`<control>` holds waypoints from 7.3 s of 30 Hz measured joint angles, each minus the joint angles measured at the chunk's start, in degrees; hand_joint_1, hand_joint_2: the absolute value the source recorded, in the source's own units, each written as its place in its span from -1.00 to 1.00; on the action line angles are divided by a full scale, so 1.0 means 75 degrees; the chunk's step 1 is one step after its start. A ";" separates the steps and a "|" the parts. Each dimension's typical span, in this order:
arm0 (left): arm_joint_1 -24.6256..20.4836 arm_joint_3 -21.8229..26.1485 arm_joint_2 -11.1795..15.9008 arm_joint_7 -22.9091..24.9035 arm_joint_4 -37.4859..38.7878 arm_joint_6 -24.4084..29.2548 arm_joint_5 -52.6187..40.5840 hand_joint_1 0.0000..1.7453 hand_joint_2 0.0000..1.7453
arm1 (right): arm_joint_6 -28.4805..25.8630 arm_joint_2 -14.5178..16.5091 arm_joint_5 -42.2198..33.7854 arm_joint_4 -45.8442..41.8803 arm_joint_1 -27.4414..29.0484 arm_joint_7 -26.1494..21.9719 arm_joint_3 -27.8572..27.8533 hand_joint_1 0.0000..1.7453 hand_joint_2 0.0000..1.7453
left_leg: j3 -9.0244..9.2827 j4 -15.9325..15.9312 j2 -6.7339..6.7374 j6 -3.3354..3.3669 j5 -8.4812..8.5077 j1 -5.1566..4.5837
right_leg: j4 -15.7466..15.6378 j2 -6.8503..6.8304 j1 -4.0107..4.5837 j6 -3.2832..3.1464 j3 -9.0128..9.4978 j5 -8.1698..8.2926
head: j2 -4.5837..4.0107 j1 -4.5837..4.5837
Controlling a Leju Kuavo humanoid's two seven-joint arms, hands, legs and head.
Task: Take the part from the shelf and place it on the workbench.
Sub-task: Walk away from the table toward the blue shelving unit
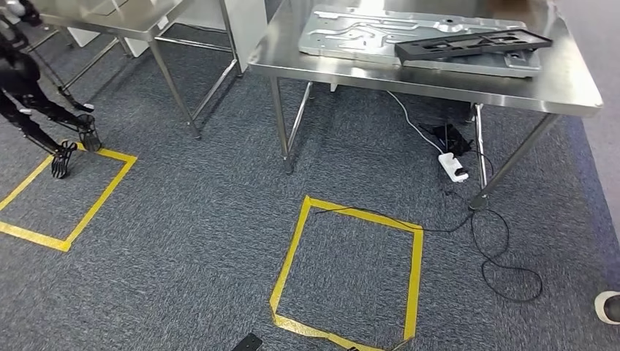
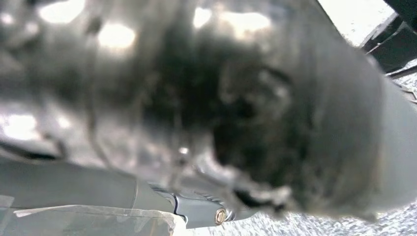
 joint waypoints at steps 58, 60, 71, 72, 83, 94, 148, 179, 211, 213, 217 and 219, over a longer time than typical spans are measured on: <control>-0.0004 -0.0004 -0.0007 -0.0178 0.0029 -0.0201 -0.0004 -1.00 -1.00 | -0.0452 -0.0048 -0.0041 0.0090 0.0014 -0.0478 0.0412 -1.00 -1.00 | -0.1313 0.1976 -0.0369 -0.0025 -0.0685 -0.0050 | 0.0062 0.0173 0.0029 -0.0147 0.0093 -0.0162 | 0.0000 -0.0055; 0.0010 -0.0005 -0.0005 -0.0193 0.0029 -0.0186 0.0036 -1.00 -1.00 | -0.0519 -0.0042 -0.0089 0.0091 0.0003 -0.0519 0.0412 -1.00 -1.00 | -0.0939 0.1259 -0.0275 -0.0004 -0.0205 -0.0032 | 0.0062 -0.0010 0.0025 -0.0121 0.0151 -0.0209 | 0.0000 -0.0057; 0.0000 -0.0006 0.0001 -0.0194 0.0035 -0.0193 0.0160 -1.00 -1.00 | -0.0655 0.0050 -0.0183 0.0081 -0.0044 -0.0322 0.0412 -1.00 -1.00 | -0.0054 -0.0430 -0.0442 0.0417 0.0353 -0.0085 | 0.1535 0.0451 0.0076 0.0198 -0.0376 -0.1115 | 0.0000 0.0047; -0.0006 -0.0006 0.0001 -0.0189 0.0035 -0.0194 0.0199 -1.00 -1.00 | -0.0654 0.0051 -0.0185 0.0082 -0.0032 -0.0286 0.0412 -1.00 -1.00 | -0.0054 -0.0425 -0.0554 0.0425 0.0351 -0.0091 | 0.1929 0.0502 0.0079 0.0202 -0.0610 -0.1202 | 0.0000 0.0053; 0.0034 -0.0054 0.0030 0.0043 0.0050 -0.0334 -0.0071 -1.00 -1.00 | -0.0662 0.0096 -0.0188 0.0080 -0.0026 -0.0083 0.0421 -1.00 -1.00 | -0.0289 -0.0080 -0.1140 0.0081 0.0199 -0.0084 | 0.0077 0.0888 0.0008 -0.0097 0.0006 -0.0066 | 0.0000 0.0016; -0.0043 -0.0277 0.0078 0.0192 0.0052 -0.0437 -0.0326 -1.00 -1.00 | -0.0499 0.0150 -0.0055 0.0079 -0.0039 -0.0110 0.0535 -1.00 -1.00 | -0.0206 -0.0211 0.0091 0.0084 0.0383 -0.0122 | 0.0036 -0.0191 0.0078 -0.0051 0.0272 -0.0276 | 0.0000 -0.0065; -0.0045 -0.0651 -0.0125 0.0782 0.0061 -0.0489 -0.0356 -1.00 -1.00 | -0.0406 -0.0025 -0.0135 0.0071 -0.0064 0.0071 0.1116 -1.00 -1.00 | -0.1237 0.1714 -0.0474 -0.0010 -0.0504 -0.0081 | 0.0043 0.0338 0.0089 -0.0239 0.0072 -0.0005 | 0.0000 0.0026; -0.0274 -0.0790 -0.0146 0.0864 0.0064 -0.0960 -0.0089 -1.00 -1.00 | -0.0791 0.0069 -0.0493 0.0074 -0.0054 -0.0256 0.1226 -1.00 -1.00 | -0.1266 0.1894 -0.0484 0.0031 -0.0529 -0.0095 | -0.0002 0.0278 0.0094 -0.0183 0.0083 0.0059 | 0.0000 0.0063; -0.0393 -0.0790 -0.0337 0.0832 0.0058 -0.0522 -0.0055 -1.00 -1.00 | -0.0676 -0.0249 -0.0945 0.0087 -0.0053 -0.0557 0.1223 -1.00 -1.00 | -0.0875 0.1162 -0.0295 0.0012 -0.0012 -0.0022 | -0.0119 0.0096 0.0140 -0.0165 0.0193 0.0062 | 0.0000 0.0084; -0.0393 -0.0790 -0.0336 0.0835 0.0058 -0.0522 -0.0053 -1.00 -1.00 | -0.0678 -0.0250 -0.0945 0.0087 -0.0062 -0.0565 0.1223 -1.00 -1.00 | -0.0357 0.0189 0.0000 0.0039 0.0340 -0.0043 | -0.0098 -0.0053 0.0152 -0.0099 0.0258 -0.0007 | 0.0000 0.0080; -0.0377 -0.0790 -0.0335 0.0832 0.0058 -0.0499 -0.0056 -1.00 -1.00 | -0.0820 -0.0222 -0.0945 0.0086 -0.0090 -0.0557 0.1224 -1.00 -1.00 | -0.0117 -0.0303 0.0023 0.0254 0.0411 -0.0117 | -0.0092 -0.0304 0.0194 0.0051 0.0336 -0.0097 | 0.0000 0.0106; -0.0366 -0.0790 -0.0333 0.0816 0.0058 -0.0485 -0.0053 -1.00 -1.00 | -0.0894 -0.0181 -0.0945 0.0081 -0.0114 -0.0501 0.1226 -1.00 -1.00 | -0.0083 -0.0371 -0.0129 0.0348 0.0443 -0.0093 | 0.0110 -0.0065 0.0160 0.0132 0.0278 -0.0263 | 0.0000 0.0127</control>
